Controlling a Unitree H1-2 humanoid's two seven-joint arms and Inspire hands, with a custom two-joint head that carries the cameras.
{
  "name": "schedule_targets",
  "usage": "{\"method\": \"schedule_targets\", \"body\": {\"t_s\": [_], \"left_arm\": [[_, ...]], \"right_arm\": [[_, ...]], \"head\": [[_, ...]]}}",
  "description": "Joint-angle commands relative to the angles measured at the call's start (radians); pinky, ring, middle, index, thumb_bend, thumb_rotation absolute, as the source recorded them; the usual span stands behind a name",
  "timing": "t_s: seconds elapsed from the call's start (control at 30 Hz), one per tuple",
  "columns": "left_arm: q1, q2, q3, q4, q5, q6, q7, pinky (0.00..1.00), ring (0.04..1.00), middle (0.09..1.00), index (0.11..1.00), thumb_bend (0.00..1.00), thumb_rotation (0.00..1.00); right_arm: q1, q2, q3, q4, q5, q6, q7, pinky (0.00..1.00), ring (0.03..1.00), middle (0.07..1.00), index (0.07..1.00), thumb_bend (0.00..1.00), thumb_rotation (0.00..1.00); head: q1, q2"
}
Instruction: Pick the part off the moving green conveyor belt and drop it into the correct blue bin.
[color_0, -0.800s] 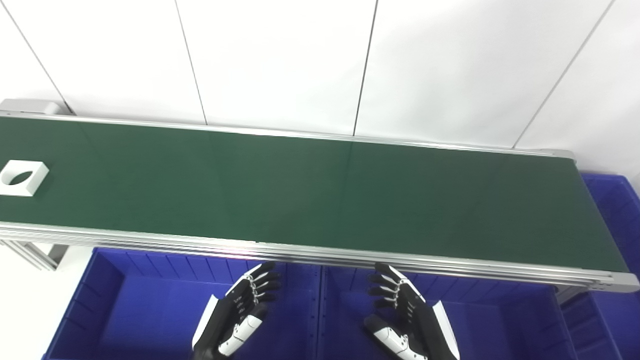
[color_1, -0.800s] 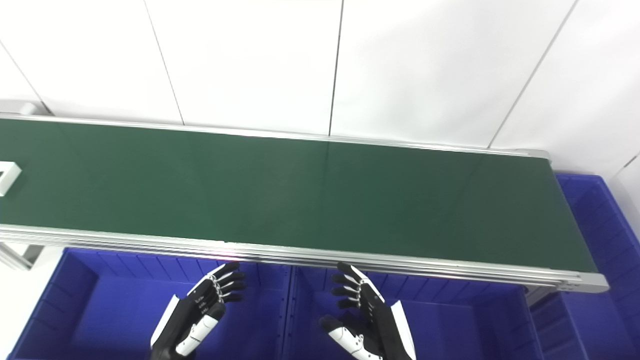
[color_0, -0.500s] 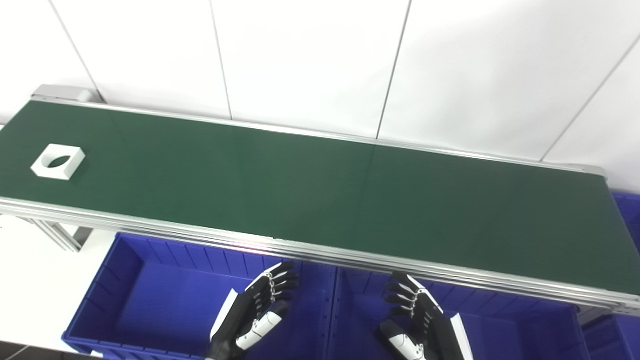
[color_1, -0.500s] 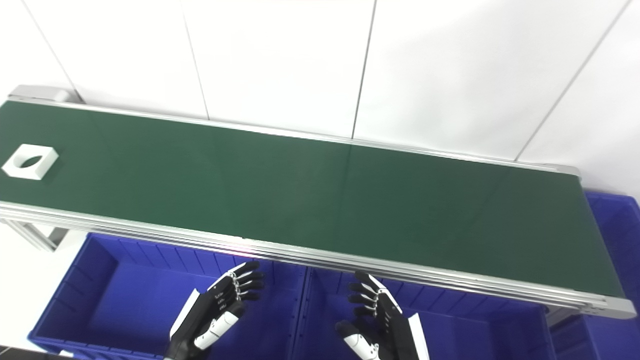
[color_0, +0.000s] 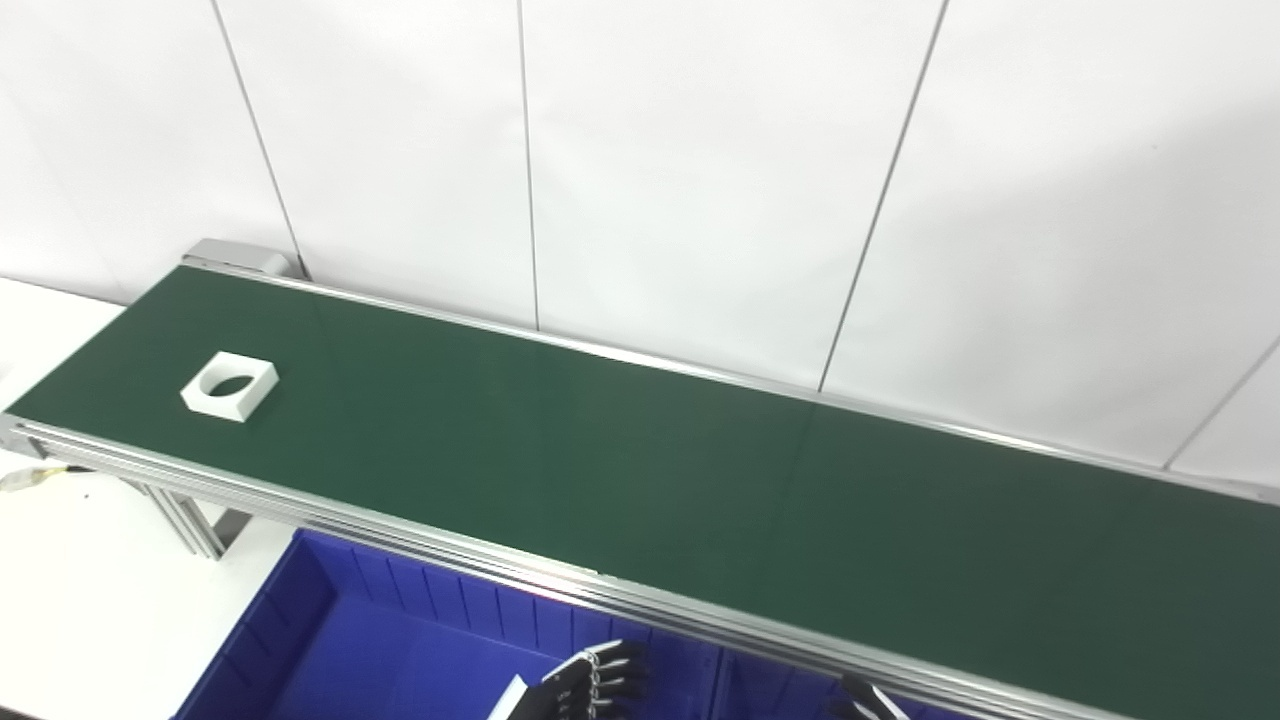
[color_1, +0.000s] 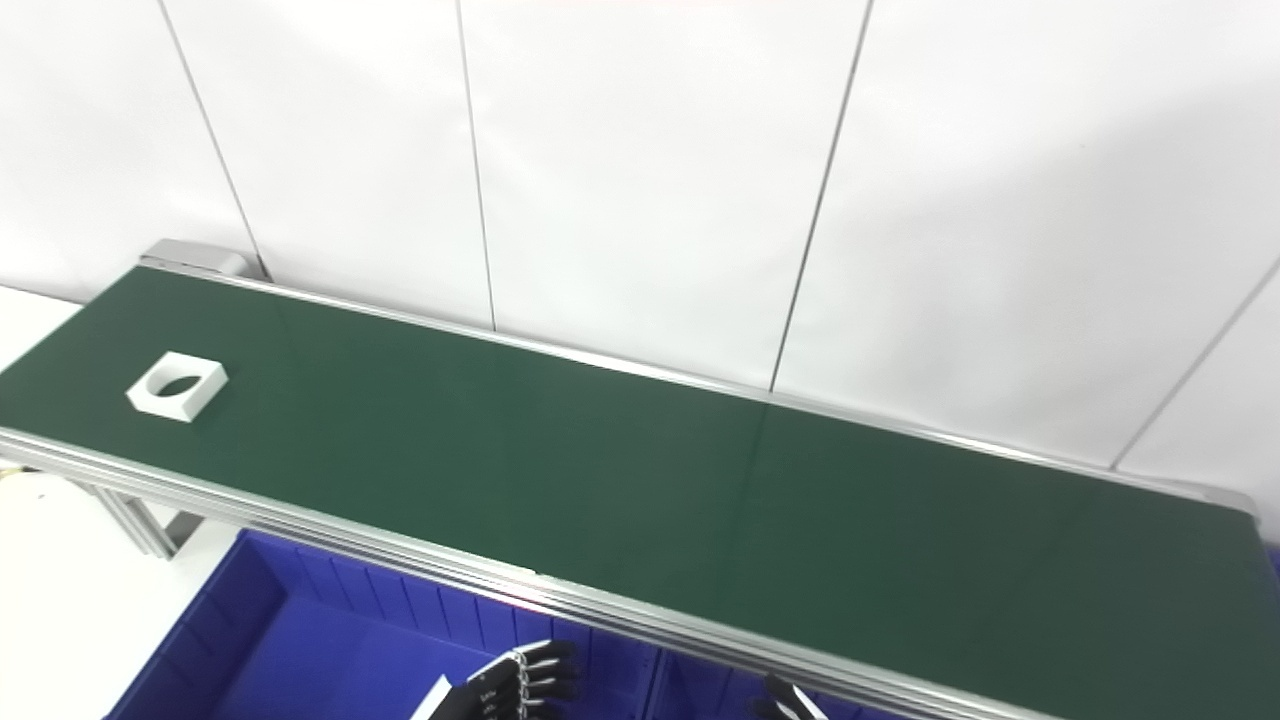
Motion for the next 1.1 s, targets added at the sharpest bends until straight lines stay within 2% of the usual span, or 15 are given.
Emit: {"method": "schedule_targets", "body": {"t_s": [0.0, 0.13, 0.17, 0.3, 0.43, 0.57, 0.77, 1.07], "left_arm": [[-0.018, -0.007, -0.010, -0.004, 0.012, -0.041, 0.019, 0.68, 0.742, 0.780, 0.812, 0.78, 0.65], [-0.024, -0.004, -0.018, 0.006, 0.018, -0.041, 0.032, 0.67, 0.734, 0.774, 0.808, 0.78, 0.65], [-0.026, -0.005, -0.020, 0.010, 0.021, -0.041, 0.038, 0.67, 0.732, 0.773, 0.807, 0.78, 0.64], [-0.035, -0.004, -0.031, 0.026, 0.025, -0.041, 0.053, 0.66, 0.724, 0.766, 0.801, 0.77, 0.63], [-0.040, -0.002, -0.041, 0.036, 0.029, -0.041, 0.065, 0.66, 0.721, 0.762, 0.798, 0.78, 0.63], [-0.050, -0.004, -0.054, 0.048, 0.036, -0.041, 0.083, 0.65, 0.713, 0.757, 0.793, 0.75, 0.59], [-0.065, 0.000, -0.065, 0.058, 0.038, -0.041, 0.099, 0.65, 0.708, 0.748, 0.782, 0.76, 0.57], [-0.066, 0.011, -0.073, 0.042, 0.035, -0.041, 0.115, 0.63, 0.694, 0.741, 0.776, 0.76, 0.54]], "right_arm": [[-0.012, 0.000, -0.004, -0.008, 0.009, -0.070, -0.003, 0.63, 0.734, 0.786, 0.844, 0.55, 0.54], [-0.018, -0.001, -0.006, 0.007, 0.020, -0.074, 0.000, 0.63, 0.731, 0.786, 0.843, 0.55, 0.54], [-0.021, -0.003, -0.007, 0.012, 0.020, -0.075, -0.001, 0.63, 0.731, 0.785, 0.843, 0.55, 0.54], [-0.028, -0.007, -0.011, 0.025, 0.016, -0.074, -0.003, 0.64, 0.728, 0.785, 0.846, 0.55, 0.56], [-0.032, -0.011, -0.012, 0.031, 0.021, -0.076, -0.003, 0.63, 0.730, 0.788, 0.852, 0.53, 0.53], [-0.042, -0.021, -0.014, 0.047, 0.023, -0.076, -0.005, 0.62, 0.725, 0.791, 0.864, 0.48, 0.50], [-0.050, -0.018, -0.019, 0.055, 0.054, -0.072, 0.006, 0.64, 0.744, 0.801, 0.884, 0.44, 0.43], [-0.059, -0.018, -0.015, 0.060, 0.038, -0.074, -0.005, 0.63, 0.733, 0.796, 0.885, 0.41, 0.44]], "head": [[0.014, -0.024], [0.018, -0.030], [0.028, -0.044], [0.048, -0.062], [0.063, -0.073], [0.113, -0.100], [0.125, -0.104], [0.118, -0.106]]}}
